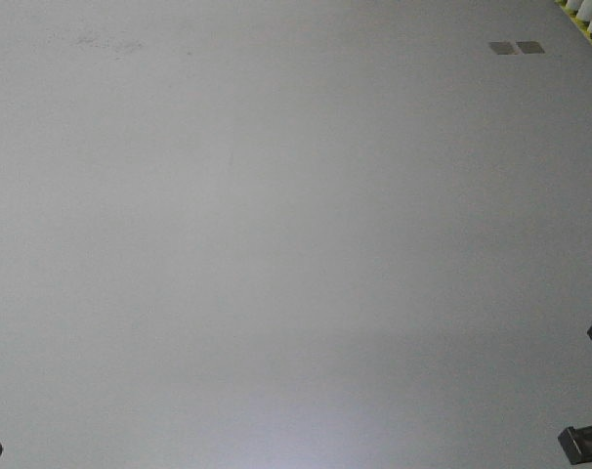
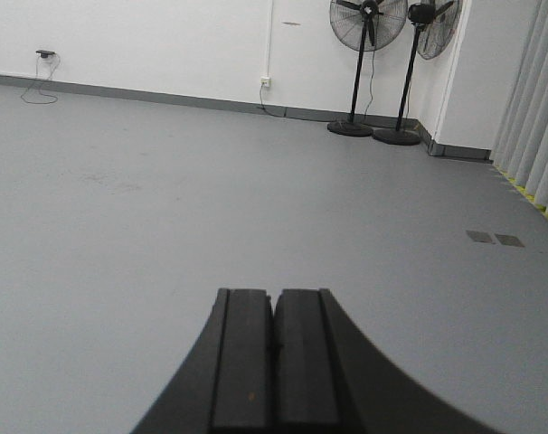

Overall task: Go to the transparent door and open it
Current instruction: 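Drive the base across the grey floor toward the glass sliding door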

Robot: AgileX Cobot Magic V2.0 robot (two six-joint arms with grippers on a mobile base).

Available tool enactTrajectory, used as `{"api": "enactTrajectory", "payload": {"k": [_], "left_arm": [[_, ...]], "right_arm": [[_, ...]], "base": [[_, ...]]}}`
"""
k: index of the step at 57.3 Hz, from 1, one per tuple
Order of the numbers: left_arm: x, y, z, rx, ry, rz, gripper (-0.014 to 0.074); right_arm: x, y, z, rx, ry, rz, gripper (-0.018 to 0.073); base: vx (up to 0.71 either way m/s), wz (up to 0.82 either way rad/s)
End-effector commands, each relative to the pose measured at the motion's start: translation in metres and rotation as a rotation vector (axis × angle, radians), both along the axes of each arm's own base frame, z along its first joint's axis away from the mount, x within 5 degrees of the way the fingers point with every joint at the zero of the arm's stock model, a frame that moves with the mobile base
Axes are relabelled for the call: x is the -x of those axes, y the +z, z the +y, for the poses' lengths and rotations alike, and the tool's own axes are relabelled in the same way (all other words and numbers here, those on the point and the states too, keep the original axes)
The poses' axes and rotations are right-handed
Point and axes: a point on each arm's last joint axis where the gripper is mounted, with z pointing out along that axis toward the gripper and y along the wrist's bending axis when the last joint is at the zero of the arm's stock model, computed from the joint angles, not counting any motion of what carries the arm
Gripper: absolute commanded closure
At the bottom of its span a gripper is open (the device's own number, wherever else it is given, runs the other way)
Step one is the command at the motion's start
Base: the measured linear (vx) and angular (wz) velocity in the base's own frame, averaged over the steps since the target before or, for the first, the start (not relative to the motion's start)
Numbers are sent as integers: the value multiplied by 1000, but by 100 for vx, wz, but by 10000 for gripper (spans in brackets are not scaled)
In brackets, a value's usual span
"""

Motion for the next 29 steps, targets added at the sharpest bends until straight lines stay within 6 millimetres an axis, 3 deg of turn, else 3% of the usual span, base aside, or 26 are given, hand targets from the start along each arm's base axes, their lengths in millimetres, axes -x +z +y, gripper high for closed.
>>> {"api": "enactTrajectory", "payload": {"k": [1,29], "left_arm": [[0,6,0,15,-5,-89,521],[0,6,0,15,-5,-89,521]], "right_arm": [[0,6,0,-4,-4,-88,559],[0,6,0,-4,-4,-88,559]], "base": [[2,3],[10,3]]}}
